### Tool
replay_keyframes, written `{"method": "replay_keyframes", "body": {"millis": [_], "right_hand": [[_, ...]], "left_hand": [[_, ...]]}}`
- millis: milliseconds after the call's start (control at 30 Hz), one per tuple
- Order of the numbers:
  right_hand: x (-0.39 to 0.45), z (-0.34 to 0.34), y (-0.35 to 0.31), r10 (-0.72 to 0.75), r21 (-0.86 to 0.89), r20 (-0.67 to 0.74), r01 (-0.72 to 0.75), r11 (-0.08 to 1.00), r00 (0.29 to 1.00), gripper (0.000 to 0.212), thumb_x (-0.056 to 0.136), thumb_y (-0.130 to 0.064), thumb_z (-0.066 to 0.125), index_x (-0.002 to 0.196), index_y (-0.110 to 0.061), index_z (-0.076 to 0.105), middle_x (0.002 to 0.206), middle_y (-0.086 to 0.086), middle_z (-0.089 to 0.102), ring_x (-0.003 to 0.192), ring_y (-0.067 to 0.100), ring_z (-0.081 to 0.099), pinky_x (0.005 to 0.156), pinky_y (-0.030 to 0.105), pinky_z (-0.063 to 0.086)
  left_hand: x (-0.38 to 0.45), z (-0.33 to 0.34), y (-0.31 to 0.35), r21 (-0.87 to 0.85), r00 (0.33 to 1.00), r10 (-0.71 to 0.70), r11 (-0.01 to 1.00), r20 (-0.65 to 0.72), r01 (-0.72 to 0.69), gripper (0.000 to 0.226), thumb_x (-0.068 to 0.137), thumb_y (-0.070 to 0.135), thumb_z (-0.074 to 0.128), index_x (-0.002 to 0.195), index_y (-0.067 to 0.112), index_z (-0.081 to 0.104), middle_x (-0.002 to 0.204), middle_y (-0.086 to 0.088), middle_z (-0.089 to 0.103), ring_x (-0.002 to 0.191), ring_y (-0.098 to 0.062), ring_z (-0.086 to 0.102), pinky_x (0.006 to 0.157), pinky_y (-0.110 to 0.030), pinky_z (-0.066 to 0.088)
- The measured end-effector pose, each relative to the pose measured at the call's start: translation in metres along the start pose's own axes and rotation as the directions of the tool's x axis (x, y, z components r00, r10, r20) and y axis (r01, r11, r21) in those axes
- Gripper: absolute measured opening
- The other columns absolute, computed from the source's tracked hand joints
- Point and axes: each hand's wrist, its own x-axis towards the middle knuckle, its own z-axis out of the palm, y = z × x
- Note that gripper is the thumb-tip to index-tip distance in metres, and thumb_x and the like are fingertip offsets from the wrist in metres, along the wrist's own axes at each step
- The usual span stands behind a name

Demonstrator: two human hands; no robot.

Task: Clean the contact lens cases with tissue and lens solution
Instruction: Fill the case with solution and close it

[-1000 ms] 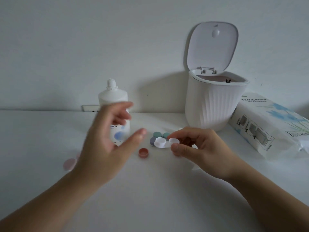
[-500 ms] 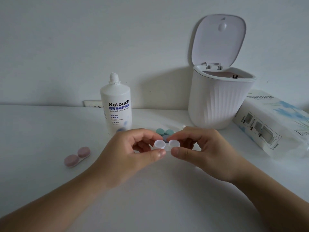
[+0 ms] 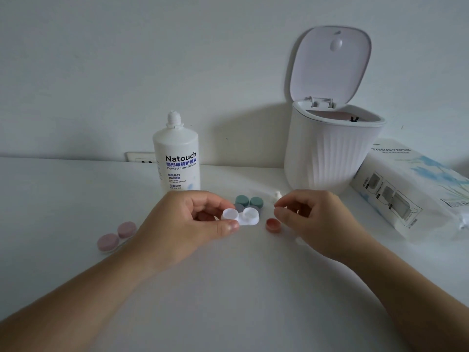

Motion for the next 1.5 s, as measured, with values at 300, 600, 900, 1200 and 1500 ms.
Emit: {"method": "replay_keyframes", "body": {"millis": [300,600,900,1200,1500], "right_hand": [[0.003,0.004,0.010,0.023,-0.121,0.081,-0.013,0.993,0.996,0.017,0.075,-0.052,0.078,0.080,-0.046,0.064,0.081,-0.017,0.061,0.063,0.000,0.053,0.059,0.023,0.043],[-0.007,-0.001,-0.008,-0.171,0.036,0.095,0.169,0.985,0.981,0.024,0.079,-0.039,0.078,0.103,-0.033,0.074,0.083,-0.009,0.065,0.076,0.012,0.059,0.070,0.024,0.049],[-0.013,0.004,-0.021,-0.265,0.297,0.149,0.212,0.931,0.953,0.019,0.078,-0.035,0.082,0.097,-0.035,0.079,0.081,-0.003,0.068,0.075,0.018,0.061,0.077,0.045,0.050],[-0.013,-0.001,-0.020,-0.224,0.338,0.108,0.176,0.925,0.969,0.024,0.074,-0.040,0.078,0.094,-0.028,0.080,0.077,-0.004,0.065,0.069,0.007,0.054,0.070,0.024,0.044],[-0.013,-0.001,-0.019,-0.205,0.326,0.119,0.157,0.932,0.972,0.014,0.080,-0.023,0.083,0.092,-0.026,0.080,0.077,-0.004,0.066,0.068,0.009,0.054,0.072,0.031,0.045]], "left_hand": [[-0.001,-0.003,0.004,-0.019,0.998,-0.065,0.998,-0.012,0.065,0.021,0.075,0.016,0.089,0.088,0.030,0.080,0.088,-0.001,0.080,0.088,-0.031,0.075,0.093,-0.054,0.055],[0.000,-0.002,0.001,-0.010,0.997,-0.063,0.998,0.032,0.064,0.020,0.076,0.012,0.085,0.088,0.028,0.080,0.087,0.002,0.080,0.083,-0.016,0.076,0.078,-0.023,0.059],[-0.001,0.007,0.000,-0.069,0.998,-0.010,0.998,0.060,0.014,0.021,0.069,0.022,0.086,0.089,0.023,0.079,0.084,0.002,0.079,0.076,-0.005,0.072,0.069,-0.014,0.052],[-0.005,-0.009,0.004,0.303,0.810,0.449,0.886,-0.378,-0.350,0.019,0.075,0.045,0.076,0.086,0.030,0.071,0.076,0.009,0.068,0.057,-0.011,0.050,0.057,-0.012,0.040],[0.011,-0.028,-0.006,0.242,0.752,0.206,0.968,-0.626,-0.063,0.081,0.065,0.048,0.078,0.136,0.042,0.040,0.135,0.016,0.049,0.116,0.000,0.052,0.089,-0.015,0.039]]}}
